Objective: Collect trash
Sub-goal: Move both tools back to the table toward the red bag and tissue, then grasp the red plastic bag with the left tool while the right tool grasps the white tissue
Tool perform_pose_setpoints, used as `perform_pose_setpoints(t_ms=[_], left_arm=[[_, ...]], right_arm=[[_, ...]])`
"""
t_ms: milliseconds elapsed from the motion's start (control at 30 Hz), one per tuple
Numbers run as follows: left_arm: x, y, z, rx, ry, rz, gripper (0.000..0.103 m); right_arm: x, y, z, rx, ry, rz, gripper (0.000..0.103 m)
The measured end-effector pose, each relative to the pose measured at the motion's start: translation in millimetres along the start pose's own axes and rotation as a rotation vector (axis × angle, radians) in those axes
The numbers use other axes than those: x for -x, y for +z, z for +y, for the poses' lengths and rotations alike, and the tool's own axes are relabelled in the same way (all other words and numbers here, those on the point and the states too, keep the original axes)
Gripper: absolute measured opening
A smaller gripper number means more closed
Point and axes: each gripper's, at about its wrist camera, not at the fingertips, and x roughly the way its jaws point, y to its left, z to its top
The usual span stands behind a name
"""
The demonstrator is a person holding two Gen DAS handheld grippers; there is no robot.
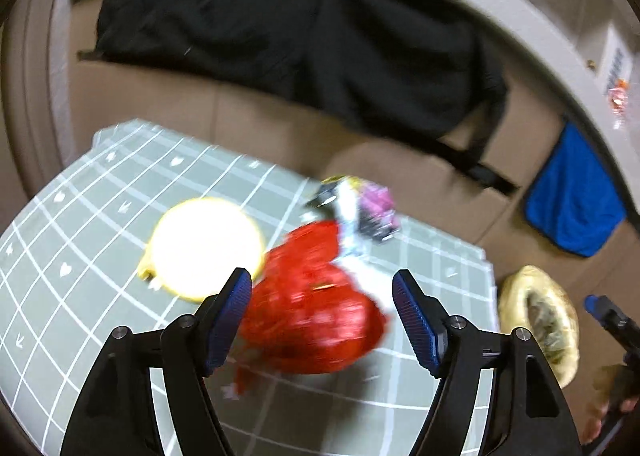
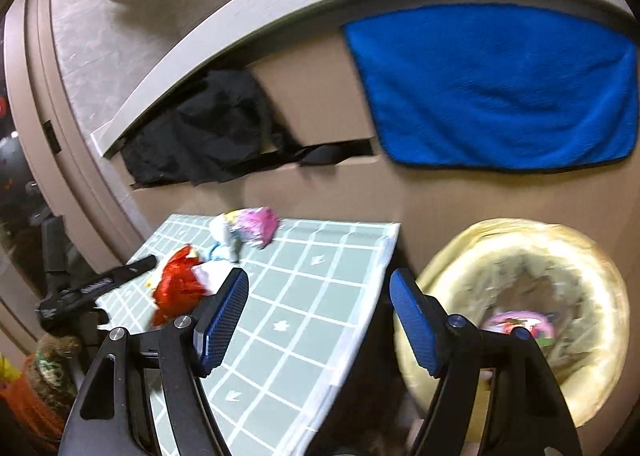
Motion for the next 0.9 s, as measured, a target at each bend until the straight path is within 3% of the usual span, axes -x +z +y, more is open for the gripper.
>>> perform_pose_setpoints(t_ms=[233, 567, 600, 700, 800, 900], left_arm=[[-22, -10, 20, 0.069, -0.007, 0.047, 0.073], [-45, -9, 22, 0.163, -0.104, 0.130, 0.072], [-46, -7, 23, 0.170, -0.118, 0.141, 0.068], [-35, -2, 23, 0.141, -0.124, 0.117, 0.043], [-14, 5, 31, 0.113, -0.113, 0.081, 0.029], [17, 7, 48, 0.087, -0.097, 0.027, 0.028]], right_arm=[[-21, -6, 37, 0.060, 0.027, 0.046, 0.071], [-51, -5, 63, 0.092, 0.046, 0.100, 0.071], [-55, -4, 66, 0.094, 0.049, 0.107, 0.071], [-69, -2, 78, 0.105, 0.060, 0.128, 0.071], [-82, 1, 93, 0.128, 0.063, 0.142, 0.071], [-99, 3, 107, 0.158, 0.069, 0.153, 0.071]])
